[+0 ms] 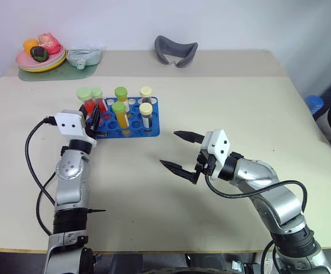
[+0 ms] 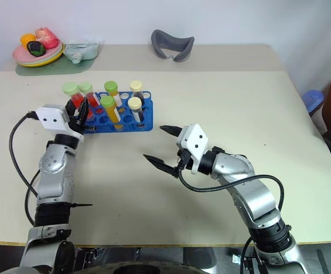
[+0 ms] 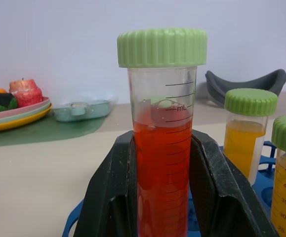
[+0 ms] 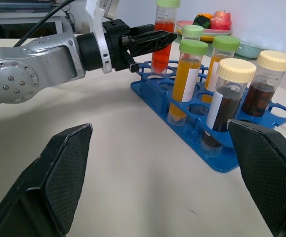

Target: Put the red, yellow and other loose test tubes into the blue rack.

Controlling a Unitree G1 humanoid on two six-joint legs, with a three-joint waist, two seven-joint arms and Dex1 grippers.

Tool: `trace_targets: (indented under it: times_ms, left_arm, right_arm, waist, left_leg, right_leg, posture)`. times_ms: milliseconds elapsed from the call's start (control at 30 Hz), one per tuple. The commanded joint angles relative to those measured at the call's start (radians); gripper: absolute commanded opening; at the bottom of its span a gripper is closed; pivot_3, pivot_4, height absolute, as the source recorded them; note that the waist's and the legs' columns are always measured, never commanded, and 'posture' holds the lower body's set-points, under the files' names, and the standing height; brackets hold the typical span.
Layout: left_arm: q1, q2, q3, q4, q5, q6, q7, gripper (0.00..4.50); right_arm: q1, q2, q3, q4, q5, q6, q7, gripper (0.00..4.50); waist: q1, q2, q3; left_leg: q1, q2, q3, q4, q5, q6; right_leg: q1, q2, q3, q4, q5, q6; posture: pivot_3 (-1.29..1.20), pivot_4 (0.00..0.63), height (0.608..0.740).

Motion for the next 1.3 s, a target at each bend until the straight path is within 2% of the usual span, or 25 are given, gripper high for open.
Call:
trace_targets:
  times_ms: [33,333,1167,1200,1300]
  left_arm:
    - [0.026,-0.013,-0.016,-0.045,-0.019,0.002,-0.005,0.82]
    - [0.065,-0.020,-0.033,-0.068,-0.011,-0.002,0.005,0.82]
    - [0.048,-0.006,-0.029,-0.058,0.027,-0.003,0.069,0.82]
    - [0.047,-0.005,-0.028,-0.057,0.025,0.000,0.069,1.84]
    - [0.039,0.001,-0.021,-0.045,0.019,0.001,0.067,3.16]
  right_arm:
    - [-0.008,-0.003,-0.013,-0.033,0.007,-0.003,0.000,4.50]
    - [-0.016,0.000,-0.009,-0.026,0.009,-0.002,0.007,4.50]
    - [-0.030,0.002,-0.011,-0.013,0.010,0.001,0.014,4.50]
    - [-0.030,0.002,-0.011,-0.013,0.011,0.001,0.015,4.50]
    - [-0.032,0.002,-0.011,-0.014,0.012,0.003,0.016,4.50]
  waist:
    - [0.000,0.000,0.000]
    - [0.000,0.000,0.000]
    - [-0.002,0.000,0.000]
    - [-0.002,0.000,0.000]
    - [-0.001,0.000,0.000]
  left_leg:
    - [0.000,0.000,0.000,0.000,0.000,0.000]
    - [0.001,0.000,0.000,0.000,0.000,0.000]
    - [0.001,0.000,0.000,0.000,0.000,0.000]
    - [0.001,0.000,0.000,0.000,0.000,0.000]
    - [0.001,0.000,0.000,0.000,0.000,0.000]
  right_leg:
    - [0.000,0.000,0.000,0.000,0.000,0.000]
    - [0.001,0.000,0.000,0.000,0.000,0.000]
    - [0.001,0.000,0.000,0.000,0.000,0.000]
    - [0.001,0.000,0.000,0.000,0.000,0.000]
    - [0.000,0.000,0.000,0.000,0.000,0.000]
  posture:
    - [0.00,0.150,0.740]
    - [0.00,0.150,0.740]
    - [0.00,0.150,0.740]
    - [0.00,0.150,0.740]
    - [0.00,0.150,0.740]
